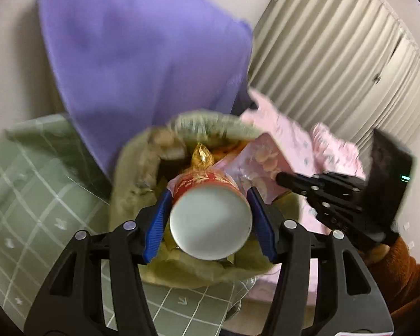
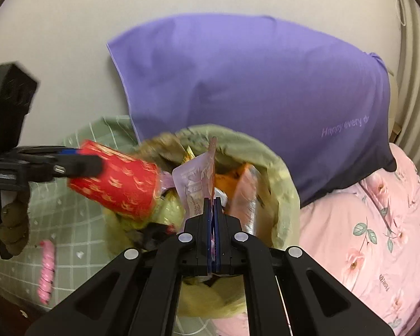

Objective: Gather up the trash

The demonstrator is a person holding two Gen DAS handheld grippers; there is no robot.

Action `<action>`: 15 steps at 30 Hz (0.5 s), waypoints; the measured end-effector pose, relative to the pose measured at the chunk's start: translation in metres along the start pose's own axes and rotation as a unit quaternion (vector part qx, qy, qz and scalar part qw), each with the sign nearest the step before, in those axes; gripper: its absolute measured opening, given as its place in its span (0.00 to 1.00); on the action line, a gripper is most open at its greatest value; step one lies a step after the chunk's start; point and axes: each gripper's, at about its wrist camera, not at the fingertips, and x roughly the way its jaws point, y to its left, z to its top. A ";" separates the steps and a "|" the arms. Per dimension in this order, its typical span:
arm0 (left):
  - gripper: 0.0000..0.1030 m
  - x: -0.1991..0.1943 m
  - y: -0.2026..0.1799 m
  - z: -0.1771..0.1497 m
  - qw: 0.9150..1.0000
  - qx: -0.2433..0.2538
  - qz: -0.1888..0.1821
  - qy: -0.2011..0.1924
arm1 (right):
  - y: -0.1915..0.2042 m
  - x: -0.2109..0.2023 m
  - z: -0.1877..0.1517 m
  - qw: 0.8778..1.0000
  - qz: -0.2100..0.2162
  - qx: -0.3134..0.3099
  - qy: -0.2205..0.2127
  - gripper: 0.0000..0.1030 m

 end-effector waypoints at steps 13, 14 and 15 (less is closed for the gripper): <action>0.51 0.069 0.001 0.019 0.997 0.035 0.047 0.039 | -0.011 0.036 -0.012 0.999 0.006 -0.047 0.012 0.04; 0.51 0.069 0.000 0.020 0.998 0.032 0.045 0.035 | -0.012 0.036 -0.012 0.999 0.008 -0.046 0.012 0.04; 0.51 0.067 0.003 0.023 0.998 0.028 0.043 0.032 | -0.013 0.035 -0.013 0.999 0.007 -0.046 0.013 0.04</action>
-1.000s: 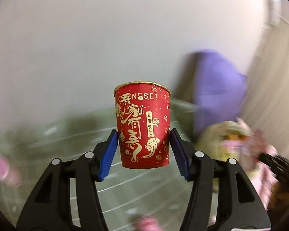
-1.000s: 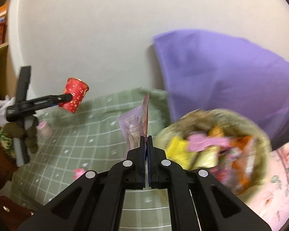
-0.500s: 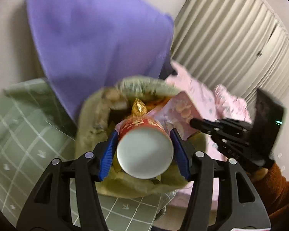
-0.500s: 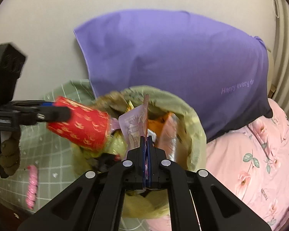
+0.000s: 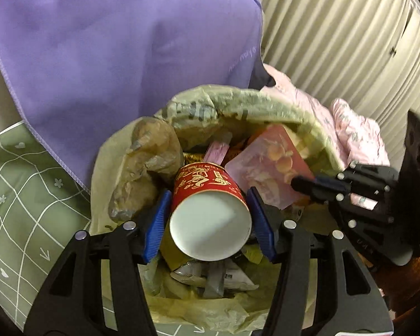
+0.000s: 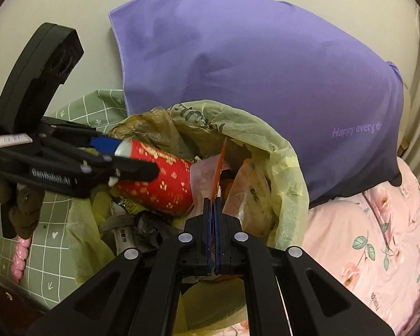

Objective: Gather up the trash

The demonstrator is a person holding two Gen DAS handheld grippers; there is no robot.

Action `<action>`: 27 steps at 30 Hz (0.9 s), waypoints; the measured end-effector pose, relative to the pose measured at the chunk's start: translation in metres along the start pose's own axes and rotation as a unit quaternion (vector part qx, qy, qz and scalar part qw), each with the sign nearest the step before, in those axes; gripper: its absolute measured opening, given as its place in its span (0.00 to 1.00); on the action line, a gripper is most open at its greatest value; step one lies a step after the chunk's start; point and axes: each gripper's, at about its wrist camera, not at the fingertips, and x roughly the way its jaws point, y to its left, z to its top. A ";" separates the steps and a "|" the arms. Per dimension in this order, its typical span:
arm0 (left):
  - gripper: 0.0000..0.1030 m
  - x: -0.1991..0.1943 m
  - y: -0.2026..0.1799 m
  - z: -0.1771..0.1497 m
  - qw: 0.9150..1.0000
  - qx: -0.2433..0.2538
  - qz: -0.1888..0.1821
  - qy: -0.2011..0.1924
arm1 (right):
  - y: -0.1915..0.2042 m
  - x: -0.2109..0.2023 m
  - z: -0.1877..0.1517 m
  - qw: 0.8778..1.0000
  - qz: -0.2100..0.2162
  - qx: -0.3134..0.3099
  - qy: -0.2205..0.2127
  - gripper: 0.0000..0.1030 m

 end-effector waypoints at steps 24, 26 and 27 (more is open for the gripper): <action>0.89 -0.247 -0.022 -0.217 0.911 -0.181 0.309 -0.205 | 0.059 -0.101 -0.030 0.990 0.089 -0.015 -0.105 0.52; 0.89 -0.267 -0.035 -0.248 0.893 -0.200 0.345 -0.208 | 0.079 -0.120 -0.043 0.988 0.117 -0.032 -0.100 0.52; 0.89 -0.278 -0.044 -0.265 0.881 -0.208 0.370 -0.209 | 0.086 -0.126 -0.047 0.987 0.124 -0.036 -0.095 0.52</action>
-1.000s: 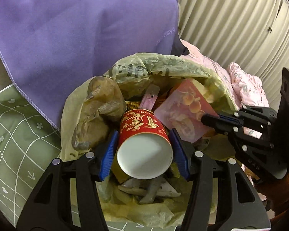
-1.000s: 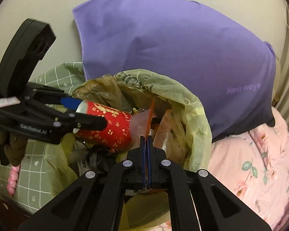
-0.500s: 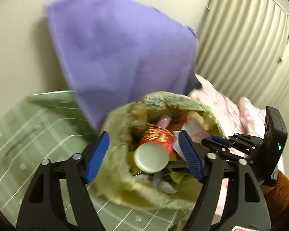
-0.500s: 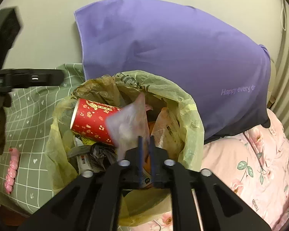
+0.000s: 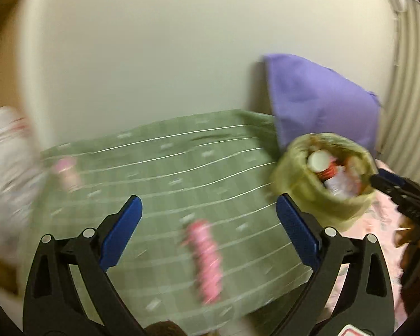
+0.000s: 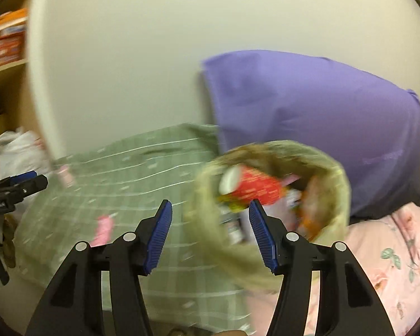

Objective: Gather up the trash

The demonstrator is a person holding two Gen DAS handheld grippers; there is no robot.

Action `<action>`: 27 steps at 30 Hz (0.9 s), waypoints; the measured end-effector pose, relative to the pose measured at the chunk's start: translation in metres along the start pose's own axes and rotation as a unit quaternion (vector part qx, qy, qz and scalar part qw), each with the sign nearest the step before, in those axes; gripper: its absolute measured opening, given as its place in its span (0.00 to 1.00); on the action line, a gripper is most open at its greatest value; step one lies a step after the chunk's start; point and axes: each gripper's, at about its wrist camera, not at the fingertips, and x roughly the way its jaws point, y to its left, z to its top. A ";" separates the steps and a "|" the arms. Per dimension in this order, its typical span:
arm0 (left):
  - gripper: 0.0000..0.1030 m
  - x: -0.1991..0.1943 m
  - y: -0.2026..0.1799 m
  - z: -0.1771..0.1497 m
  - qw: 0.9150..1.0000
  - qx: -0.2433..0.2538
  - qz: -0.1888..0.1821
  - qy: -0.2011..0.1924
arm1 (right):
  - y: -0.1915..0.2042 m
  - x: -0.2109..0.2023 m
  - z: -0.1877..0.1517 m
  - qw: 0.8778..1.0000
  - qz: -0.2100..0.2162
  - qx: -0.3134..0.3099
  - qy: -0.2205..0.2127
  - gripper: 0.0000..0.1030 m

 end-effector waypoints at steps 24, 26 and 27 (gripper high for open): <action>0.89 -0.133 0.021 -0.079 0.986 -0.028 0.160 -0.019 | 0.114 -0.065 -0.063 0.991 0.123 -0.056 0.017 0.52; 0.89 -0.133 0.019 -0.078 0.987 -0.024 0.155 -0.019 | 0.113 -0.067 -0.063 0.991 0.121 -0.055 0.013 0.52; 0.89 -0.133 0.018 -0.078 0.988 -0.021 0.153 -0.020 | 0.113 -0.068 -0.063 0.991 0.119 -0.054 0.011 0.52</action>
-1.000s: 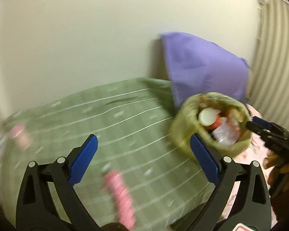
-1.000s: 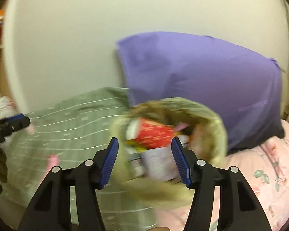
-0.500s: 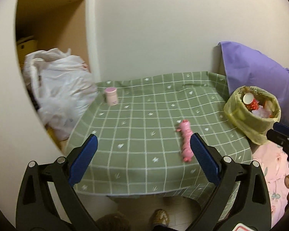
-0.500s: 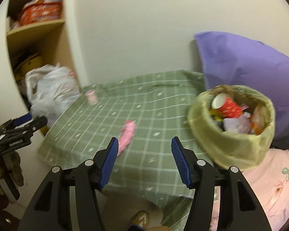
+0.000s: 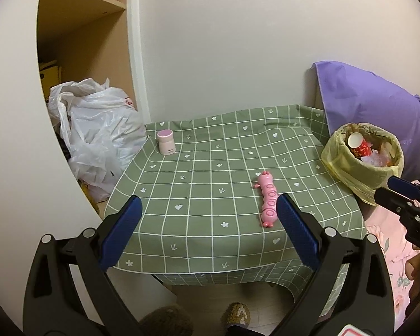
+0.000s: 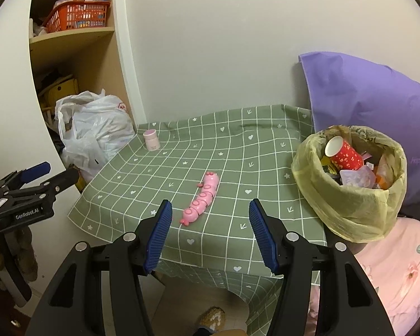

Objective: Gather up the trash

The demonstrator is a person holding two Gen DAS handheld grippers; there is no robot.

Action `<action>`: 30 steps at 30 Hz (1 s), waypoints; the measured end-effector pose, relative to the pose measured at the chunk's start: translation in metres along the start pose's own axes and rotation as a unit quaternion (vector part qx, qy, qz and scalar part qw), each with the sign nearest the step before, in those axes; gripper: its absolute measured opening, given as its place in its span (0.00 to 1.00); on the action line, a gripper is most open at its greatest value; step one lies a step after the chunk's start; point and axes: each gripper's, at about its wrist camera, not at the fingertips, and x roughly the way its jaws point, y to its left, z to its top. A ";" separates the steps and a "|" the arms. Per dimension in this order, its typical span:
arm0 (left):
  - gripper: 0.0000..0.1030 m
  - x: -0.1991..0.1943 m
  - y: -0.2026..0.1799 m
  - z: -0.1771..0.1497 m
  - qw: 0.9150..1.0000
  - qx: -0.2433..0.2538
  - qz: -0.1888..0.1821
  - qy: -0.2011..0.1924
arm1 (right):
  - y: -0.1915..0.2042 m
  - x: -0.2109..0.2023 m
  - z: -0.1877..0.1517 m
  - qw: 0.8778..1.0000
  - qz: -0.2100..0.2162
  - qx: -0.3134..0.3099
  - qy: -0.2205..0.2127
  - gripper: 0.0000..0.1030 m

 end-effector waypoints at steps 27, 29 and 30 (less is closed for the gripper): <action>0.89 -0.007 0.002 -0.001 1.000 -0.008 -0.007 -0.003 | 0.003 -0.007 0.002 1.000 -0.002 -0.010 -0.011 0.52; 0.89 -0.007 0.002 -0.001 1.000 -0.008 -0.007 -0.004 | 0.004 -0.007 0.001 1.000 -0.003 -0.009 -0.010 0.52; 0.89 -0.006 0.002 -0.001 1.000 -0.007 -0.008 -0.003 | 0.004 -0.008 0.001 1.000 -0.002 -0.009 -0.010 0.52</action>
